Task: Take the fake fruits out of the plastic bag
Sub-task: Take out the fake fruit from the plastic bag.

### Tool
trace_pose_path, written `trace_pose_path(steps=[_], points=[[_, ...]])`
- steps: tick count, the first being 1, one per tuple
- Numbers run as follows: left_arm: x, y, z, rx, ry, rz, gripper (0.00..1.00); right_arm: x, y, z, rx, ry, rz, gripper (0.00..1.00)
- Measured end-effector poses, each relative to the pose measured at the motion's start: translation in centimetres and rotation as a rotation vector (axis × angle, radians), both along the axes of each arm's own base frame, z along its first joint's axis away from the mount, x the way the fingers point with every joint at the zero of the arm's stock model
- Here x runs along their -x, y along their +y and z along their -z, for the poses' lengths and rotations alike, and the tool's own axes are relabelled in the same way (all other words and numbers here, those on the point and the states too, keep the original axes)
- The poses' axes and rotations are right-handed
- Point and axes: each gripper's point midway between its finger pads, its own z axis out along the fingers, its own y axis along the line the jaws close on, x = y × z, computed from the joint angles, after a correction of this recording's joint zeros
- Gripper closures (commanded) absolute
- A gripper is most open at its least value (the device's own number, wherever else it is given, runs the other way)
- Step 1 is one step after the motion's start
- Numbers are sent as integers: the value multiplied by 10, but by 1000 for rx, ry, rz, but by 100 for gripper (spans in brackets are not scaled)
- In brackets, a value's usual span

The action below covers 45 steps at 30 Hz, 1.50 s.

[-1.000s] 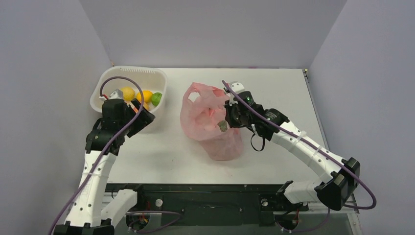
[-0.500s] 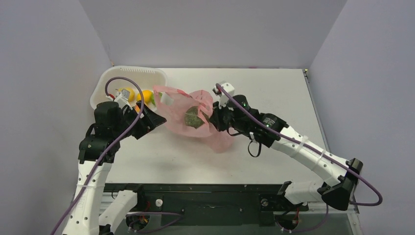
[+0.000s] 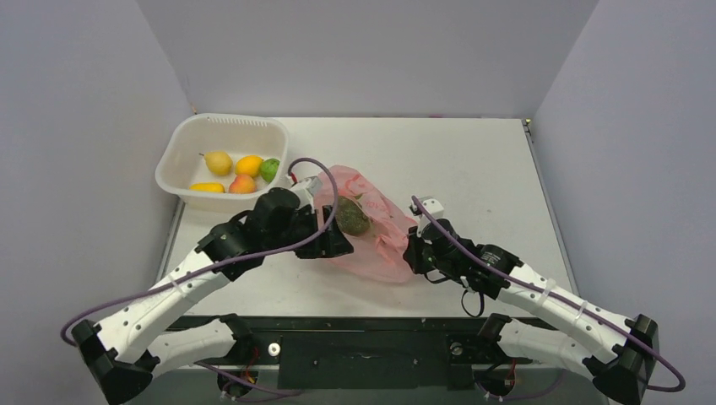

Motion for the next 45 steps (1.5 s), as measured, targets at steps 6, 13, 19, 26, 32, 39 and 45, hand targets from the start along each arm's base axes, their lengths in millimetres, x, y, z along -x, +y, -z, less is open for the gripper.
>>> trace_pose_path(steps=[6,13,19,26,32,39,45], points=[[-22,-31,11,-186,-109,36,34,-9,5,-13,-10,-15,27,100],[-46,-47,11,-258,-194,66,47,-19,10,-32,-35,-56,47,100],[-51,-72,37,-263,-144,122,59,-18,7,-33,-42,-62,51,100],[-56,-80,56,-286,-111,129,55,-13,-1,-29,-39,-66,62,100],[-56,-84,81,-328,-56,145,56,-13,-5,-29,-38,-74,71,100],[-57,-86,109,-387,-10,167,63,-11,-8,-24,-36,-67,83,100],[-61,-89,128,-434,9,192,68,-11,-11,-21,-30,-66,91,100]])
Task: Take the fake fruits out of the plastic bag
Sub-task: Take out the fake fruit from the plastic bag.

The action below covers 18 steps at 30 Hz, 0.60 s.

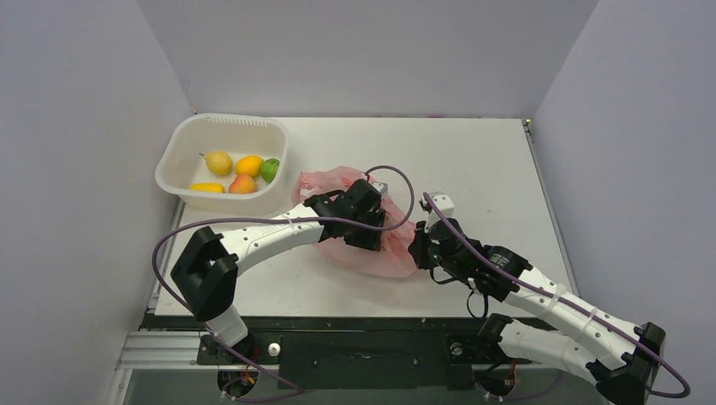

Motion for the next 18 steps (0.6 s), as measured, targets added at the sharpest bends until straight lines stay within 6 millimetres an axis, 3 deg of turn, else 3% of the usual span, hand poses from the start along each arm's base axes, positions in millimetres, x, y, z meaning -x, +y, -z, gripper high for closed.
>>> trace_pose_path(steps=[6,13,16,18], points=[[-1,-5,16,-26,30,21,70,0,0,0,1,-1,1,100],[6,-8,18,-14,58,54,74,-3,-3,1,18,-7,3,100],[8,-11,19,-10,74,69,99,-4,-4,4,28,-3,3,100],[8,-13,18,-9,80,79,100,-4,-4,3,28,-4,2,100]])
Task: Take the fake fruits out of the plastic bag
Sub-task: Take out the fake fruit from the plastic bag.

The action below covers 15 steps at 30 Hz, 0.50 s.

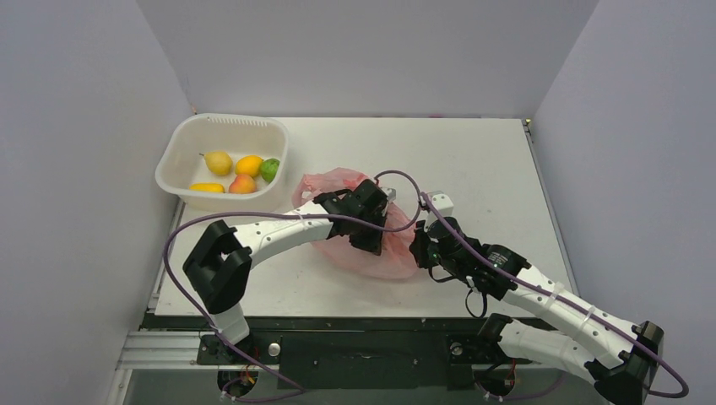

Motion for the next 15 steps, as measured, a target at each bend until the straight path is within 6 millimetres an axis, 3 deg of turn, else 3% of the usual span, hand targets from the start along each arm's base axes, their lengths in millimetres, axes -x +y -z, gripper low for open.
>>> trace_pose_path(steps=[4,15], points=[[-4,-4,-10,2,-15,15,100,0,0,0,2,-1,-1,100],[-30,-12,-77,50,-95,-3,100,-5,-8,-5,2,-33,46,100]])
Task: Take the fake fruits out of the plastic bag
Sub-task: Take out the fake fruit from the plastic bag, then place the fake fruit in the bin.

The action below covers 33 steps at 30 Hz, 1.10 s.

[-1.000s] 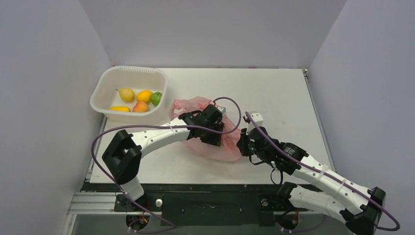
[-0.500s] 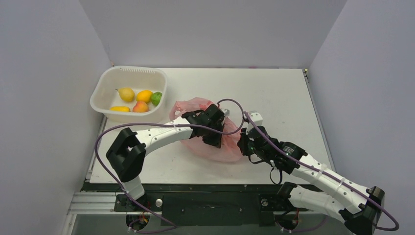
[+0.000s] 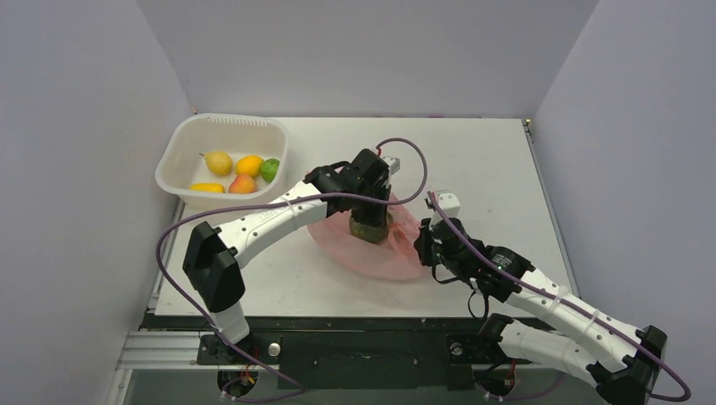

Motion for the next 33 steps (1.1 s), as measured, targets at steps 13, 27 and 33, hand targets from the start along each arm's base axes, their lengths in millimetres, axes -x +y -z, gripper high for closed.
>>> trace_pose_path(steps=[13,27,33], points=[[-4,50,-70,46,-75,-45,100,-12,-22,-7,-19,-42,116,100],[5,45,-129,293,-12,-27,100,-21,-21,9,33,0,163,100],[-18,65,-197,507,-84,-111,100,-34,-38,4,59,-20,308,100]])
